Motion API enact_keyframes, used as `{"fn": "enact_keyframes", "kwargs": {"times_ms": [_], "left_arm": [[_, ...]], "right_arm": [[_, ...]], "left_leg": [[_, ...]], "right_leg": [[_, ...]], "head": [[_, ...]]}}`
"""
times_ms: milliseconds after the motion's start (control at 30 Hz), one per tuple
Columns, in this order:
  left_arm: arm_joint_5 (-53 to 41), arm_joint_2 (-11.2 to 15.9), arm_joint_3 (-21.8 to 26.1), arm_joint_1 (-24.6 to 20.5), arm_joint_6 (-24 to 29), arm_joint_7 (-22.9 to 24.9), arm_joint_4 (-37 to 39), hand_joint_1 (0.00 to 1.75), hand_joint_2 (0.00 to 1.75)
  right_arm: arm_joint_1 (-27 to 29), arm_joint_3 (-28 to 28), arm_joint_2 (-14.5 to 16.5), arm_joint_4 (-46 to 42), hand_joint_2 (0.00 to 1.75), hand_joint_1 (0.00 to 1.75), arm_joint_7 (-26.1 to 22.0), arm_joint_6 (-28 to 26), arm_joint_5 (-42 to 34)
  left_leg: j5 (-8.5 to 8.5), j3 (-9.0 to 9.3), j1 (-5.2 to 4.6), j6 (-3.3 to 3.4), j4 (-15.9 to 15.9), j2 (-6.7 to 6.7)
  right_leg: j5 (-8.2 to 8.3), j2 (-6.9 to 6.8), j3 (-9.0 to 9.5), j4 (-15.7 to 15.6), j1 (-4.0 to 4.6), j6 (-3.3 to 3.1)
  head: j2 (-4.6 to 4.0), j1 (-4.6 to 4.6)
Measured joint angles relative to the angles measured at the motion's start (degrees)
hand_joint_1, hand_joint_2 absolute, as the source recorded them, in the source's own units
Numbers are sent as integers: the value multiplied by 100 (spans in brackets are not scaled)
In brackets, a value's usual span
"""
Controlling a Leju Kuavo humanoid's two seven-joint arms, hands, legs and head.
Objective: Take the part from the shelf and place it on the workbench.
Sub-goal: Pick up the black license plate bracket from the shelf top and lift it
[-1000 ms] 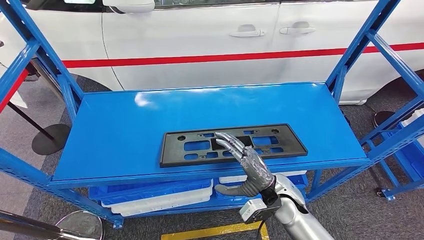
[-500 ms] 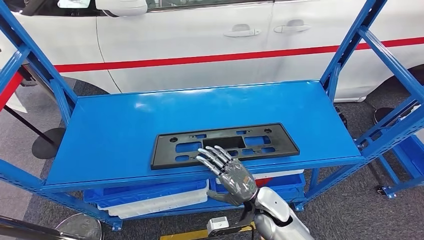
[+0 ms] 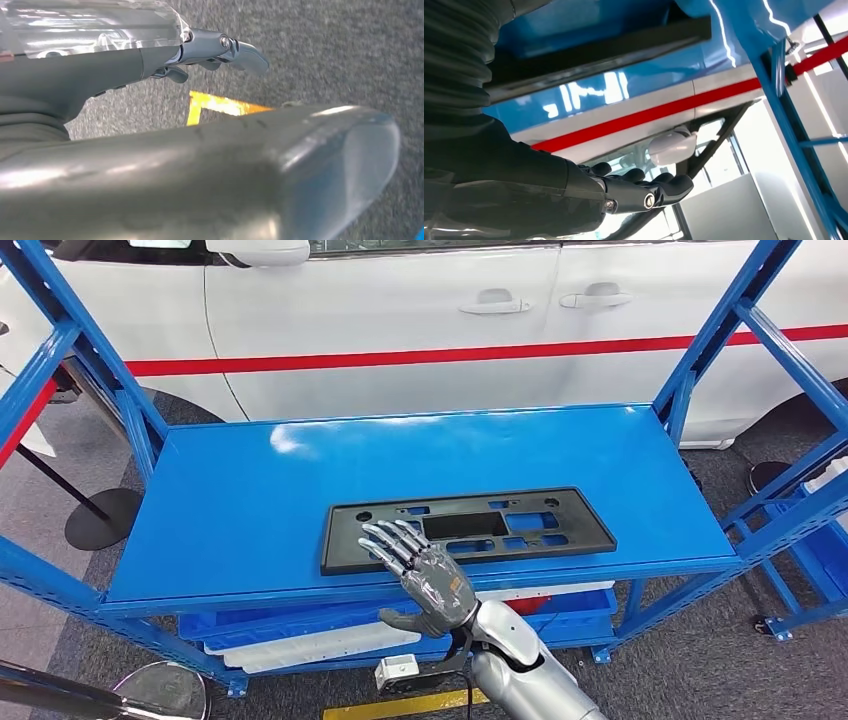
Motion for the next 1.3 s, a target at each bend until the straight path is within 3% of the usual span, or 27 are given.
{"fn": "enact_keyframes", "kwargs": {"times_ms": [67, 200, 267, 333, 367, 400, 433, 500, 567, 667, 733, 833, 867, 900, 933, 1000, 1067, 1133, 1200, 1233, 1300], "left_arm": [[-16, -2, -12, -7, -8, 0, 0, 0, 0], [-55, 6, -29, -10, -14, -5, 0, 0, 0], [-74, 15, -57, -10, -23, -22, 0, 0, 0], [-90, 16, -84, -4, -34, -40, 0, 0, 0], [-96, 18, -92, 2, -39, -46, 0, 0, 0], [-98, 21, -98, 7, -43, -49, 0, 0, 0], [-101, 28, -102, 10, -48, -50, 0, 0, 0], [-107, 40, -106, 5, -58, -53, 0, 0, 0], [-109, 45, -107, -6, -70, -59, 0, 0, 0], [-106, 43, -105, 0, -80, -70, 0, 0, 0], [-105, 42, -105, 0, -85, -86, 0, 0, 0], [-106, 44, -105, -6, -88, -111, 0, 0, 0], [-108, 45, -105, -4, -90, -116, 0, 0, 0], [-113, 45, -105, 0, -92, -123, 0, 0, 0], [-120, 45, -105, 3, -98, -129, 0, 0, 0], [-141, 43, -105, 4, -111, -138, 0, 0, 0], [-162, 40, -105, -4, -121, -142, 0, 0, 0], [-173, 38, -105, -7, -126, -144, 0, 0, 0], [-179, 40, -105, -6, -126, -145, 0, 0, 0], [-181, 42, -105, -7, -125, -145, 0, 0, 0], [-186, 44, -105, -7, -125, -146, 0, 0, 0]], "right_arm": [[-127, 26, 85, 102, 175, 0, 8, -26, -11], [-282, 73, 209, 309, 175, 0, 93, -120, 99], [-375, 128, 278, 441, 175, 0, 201, -236, 272], [-432, 203, 318, 591, 175, 0, 315, -352, 451], [-443, 240, 329, 665, 175, 0, 370, -396, 541], [-456, 281, 340, 741, 175, 0, 424, -436, 634], [-473, 323, 353, 815, 175, 0, 478, -474, 730], [-530, 396, 387, 950, 175, 0, 597, -563, 938], [-595, 466, 413, 1079, 175, 0, 730, -644, 1164], [-667, 560, 439, 1261, 175, 0, 945, -726, 1505], [-722, 603, 457, 1374, 175, 0, 1085, -775, 1699], [-798, 643, 470, 1561, 175, 0, 1237, -808, 1870], [-805, 647, 471, 1631, 175, 0, 1277, -815, 1895], [-813, 649, 474, 1714, 175, 0, 1315, -828, 1910], [-830, 649, 478, 1793, 175, 0, 1347, -848, 1916], [-898, 641, 501, 1926, 175, 0, 1394, -897, 1904], [-987, 615, 529, 2023, 175, 0, 1416, -948, 1879], [-1038, 564, 546, 2106, 175, 0, 1420, -988, 1851], [-1054, 503, 557, 2159, 175, 0, 1422, -1014, 1826], [-1072, 479, 568, 2181, 175, 0, 1422, -1029, 1813], [-1119, 439, 592, 2226, 175, 0, 1422, -1063, 1782]], "left_leg": [[-3, -8, -9, -53, 5, 1], [-68, -51, 4, -174, 93, 4], [-360, -283, 19, -217, 608, 5], [-704, -665, 28, -254, 1397, 6], [-762, -795, 33, -268, 1647, 7], [-705, -824, 36, -276, 1680, 8], [-543, -735, 40, -279, 1476, 10], [-158, -342, 45, -268, 664, 18], [3, -87, 34, -211, 128, 14], [16, -71, 22, -105, 48, 2], [42, -66, 34, -38, 12, 5], [55, -79, 34, 7, -1, 10], [55, -84, 30, 9, 1, 8], [55, -85, 28, 11, 3, 5], [54, -83, 27, 9, 5, 1], [49, -68, 26, -2, 6, -5], [41, -69, 7, -43, 18, -5], [43, -77, 3, -108, 18, -3], [18, -85, 14, -173, 43, 1], [-61, -131, 17, -201, 159, 3], [-385, -392, 30, -249, 742, 6]], "right_leg": [[131, 3, 221, -484, 35, -51], [159, 4, 246, -589, 23, -161], [175, -7, 267, -623, 6, -216], [169, -15, 267, -619, 16, -239], [165, -18, 267, -614, 20, -243], [159, -20, 268, -605, 21, -243], [150, -17, 271, -594, 19, -237], [118, -9, 278, -556, 20, -204], [93, -1, 268, -517, 39, -157], [85, 3, 251, -504, 47, -81], [-68, 3, 161, -299, 35, -19], [-589, 3, -331, 734, 5, 45], [-687, 3, -491, 1052, -3, 55], [-673, 3, -566, 1184, -8, 56], [-547, 3, -528, 1080, -11, 49], [-113, 3, -170, 314, -5, 2], [115, 3, 143, -352, 25, -52], [118, 5, 206, -515, 58, -89], [149, 3, 223, -558, 38, -146], [166, -1, 237, -587, 24, -182], [180, -11, 255, -619, 16, -234]], "head": [[0, -1], [0, -1], [0, -2], [0, -2], [0, -2], [0, -2], [0, -2], [0, -2], [0, -1], [0, -1], [0, -1], [0, 0], [0, 0], [0, 0], [0, 0], [0, 0], [0, -1], [0, -1], [0, -1], [0, -1], [0, -2]]}}
